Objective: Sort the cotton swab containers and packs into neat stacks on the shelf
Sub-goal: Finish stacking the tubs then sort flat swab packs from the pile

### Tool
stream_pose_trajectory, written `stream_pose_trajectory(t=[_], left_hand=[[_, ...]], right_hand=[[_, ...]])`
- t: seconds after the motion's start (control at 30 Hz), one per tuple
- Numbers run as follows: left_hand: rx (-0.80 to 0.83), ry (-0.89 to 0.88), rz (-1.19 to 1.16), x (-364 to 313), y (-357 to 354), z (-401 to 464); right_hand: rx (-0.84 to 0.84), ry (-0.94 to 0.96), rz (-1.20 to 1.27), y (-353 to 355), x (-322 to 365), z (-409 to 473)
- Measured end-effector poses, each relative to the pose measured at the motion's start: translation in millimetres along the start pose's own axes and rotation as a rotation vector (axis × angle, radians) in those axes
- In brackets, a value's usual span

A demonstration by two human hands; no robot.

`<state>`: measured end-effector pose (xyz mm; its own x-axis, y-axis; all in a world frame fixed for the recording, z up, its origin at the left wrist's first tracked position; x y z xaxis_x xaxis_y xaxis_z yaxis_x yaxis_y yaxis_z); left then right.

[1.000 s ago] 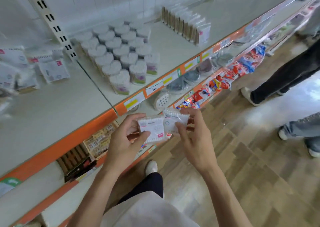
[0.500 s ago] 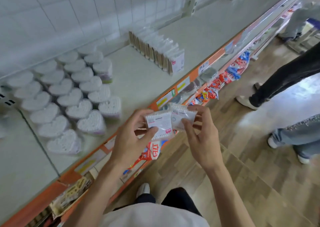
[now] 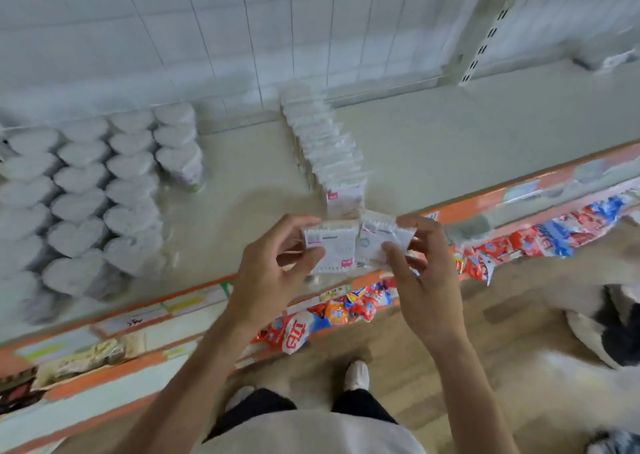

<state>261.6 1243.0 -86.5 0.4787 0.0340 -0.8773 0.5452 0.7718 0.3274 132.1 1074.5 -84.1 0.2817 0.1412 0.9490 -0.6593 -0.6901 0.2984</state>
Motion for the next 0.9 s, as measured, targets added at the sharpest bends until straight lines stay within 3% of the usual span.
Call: stream_pose_trajectory(t=[0.27, 0.9], left_hand=[[-0.249, 0.028, 0.156, -14.3, -32.2, 21.5], [-0.337, 0.119, 0.246, 19.8, -53.3, 44.8]], right_hand=[[0.229, 0.002, -0.080, 43.0, 0.4, 77.3], [0.341, 0.032, -0.110, 40.7, -9.6, 117.9]])
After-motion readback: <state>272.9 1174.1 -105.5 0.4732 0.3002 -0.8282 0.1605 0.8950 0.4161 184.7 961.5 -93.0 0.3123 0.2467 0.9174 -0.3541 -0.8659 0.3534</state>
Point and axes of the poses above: each hand's wrist, its own z-axis towards the middle knuckle, its own y-axis out of the back of the hand, x = y × z, the point moved 7 cm from there along z, towards the middle knuckle, and after that the axes turned 15 degrees about -y, right-handed, at the moved point
